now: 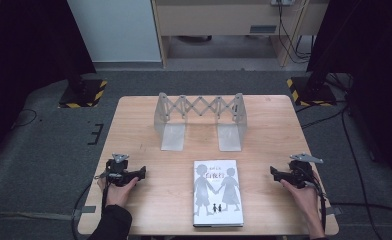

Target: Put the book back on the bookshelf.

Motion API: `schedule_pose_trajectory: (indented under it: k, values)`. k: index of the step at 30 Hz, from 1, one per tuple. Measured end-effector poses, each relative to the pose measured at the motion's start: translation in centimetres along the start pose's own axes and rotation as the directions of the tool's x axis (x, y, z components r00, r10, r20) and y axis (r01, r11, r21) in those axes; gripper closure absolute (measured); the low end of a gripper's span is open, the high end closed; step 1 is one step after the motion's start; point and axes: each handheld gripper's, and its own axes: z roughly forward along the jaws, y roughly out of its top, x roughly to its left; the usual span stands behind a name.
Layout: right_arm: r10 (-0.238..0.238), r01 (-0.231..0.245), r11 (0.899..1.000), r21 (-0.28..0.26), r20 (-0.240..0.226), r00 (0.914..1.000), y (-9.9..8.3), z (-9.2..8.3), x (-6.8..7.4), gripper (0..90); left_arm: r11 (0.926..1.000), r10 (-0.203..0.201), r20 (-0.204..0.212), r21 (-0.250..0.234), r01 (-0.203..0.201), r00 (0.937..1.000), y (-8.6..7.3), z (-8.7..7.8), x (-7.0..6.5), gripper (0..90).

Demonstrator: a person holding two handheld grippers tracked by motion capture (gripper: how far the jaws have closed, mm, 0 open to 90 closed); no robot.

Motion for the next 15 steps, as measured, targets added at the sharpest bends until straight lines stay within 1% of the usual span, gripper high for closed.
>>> schedule_pose_trajectory:
  k: [2, 3, 5, 6, 7, 8, 9, 10, 13, 15]
  values:
    - [-0.004, 0.004, 1.000, -0.018, -0.020, 0.9998, 0.2, -0.3, 0.4, 9.7, 0.9997, -0.007, 0.019, -0.023, 0.007, 0.9998, 0.0, -0.4, -0.2, 8.5]
    - [-0.003, 0.002, 1.000, -0.026, -0.026, 0.9997, 0.3, -0.5, 0.5, 9.7, 0.9988, -0.013, 0.037, -0.046, 0.014, 0.9992, 0.0, -0.8, -0.5, 8.6]
    - [-0.003, 0.001, 0.999, -0.043, -0.046, 0.9990, 0.5, -0.7, 0.7, 10.0, 0.9977, -0.012, 0.058, -0.065, 0.016, 0.9982, 0.1, -1.2, -0.8, 8.9]
    - [-0.003, 0.001, 0.999, -0.043, -0.046, 0.9990, 0.5, -0.7, 0.7, 10.0, 0.9977, -0.012, 0.058, -0.065, 0.016, 0.9982, 0.1, -1.2, -0.8, 9.6]
    - [0.004, -0.007, 0.998, -0.056, -0.054, 0.9985, 0.6, -1.0, 0.8, 10.1, 0.9969, -0.018, 0.066, -0.075, 0.023, 0.9977, 0.1, -1.3, -1.0, 10.1]
    - [0.007, -0.011, 0.998, -0.060, -0.063, 0.9980, 0.7, -1.1, 0.9, 9.9, 0.9964, -0.012, 0.077, -0.083, 0.019, 0.9969, 0.2, -1.5, -1.3, 10.1]
    - [0.014, -0.018, 0.998, -0.062, -0.071, 0.9974, 0.8, -1.3, 1.1, 9.7, 0.9964, -0.012, 0.077, -0.083, 0.019, 0.9969, 0.2, -1.5, -1.3, 10.1]
    - [0.010, -0.015, 0.997, -0.074, -0.072, 0.9974, 0.9, -1.5, 1.2, 9.7, 0.9960, 0.006, 0.079, -0.089, 0.002, 0.9968, 0.2, -1.7, -1.7, 10.0]
    - [0.009, -0.017, 0.994, -0.104, -0.080, 0.9968, 1.1, -2.1, 1.4, 9.8, 0.9947, 0.010, 0.094, -0.102, 0.000, 0.9955, 0.3, -2.0, -2.1, 10.0]
    - [0.007, -0.017, 0.993, -0.113, -0.087, 0.9962, 1.2, -2.2, 1.5, 9.9, 0.9914, 0.014, 0.109, -0.131, 0.001, 0.9939, 0.4, -2.3, -2.5, 10.1]
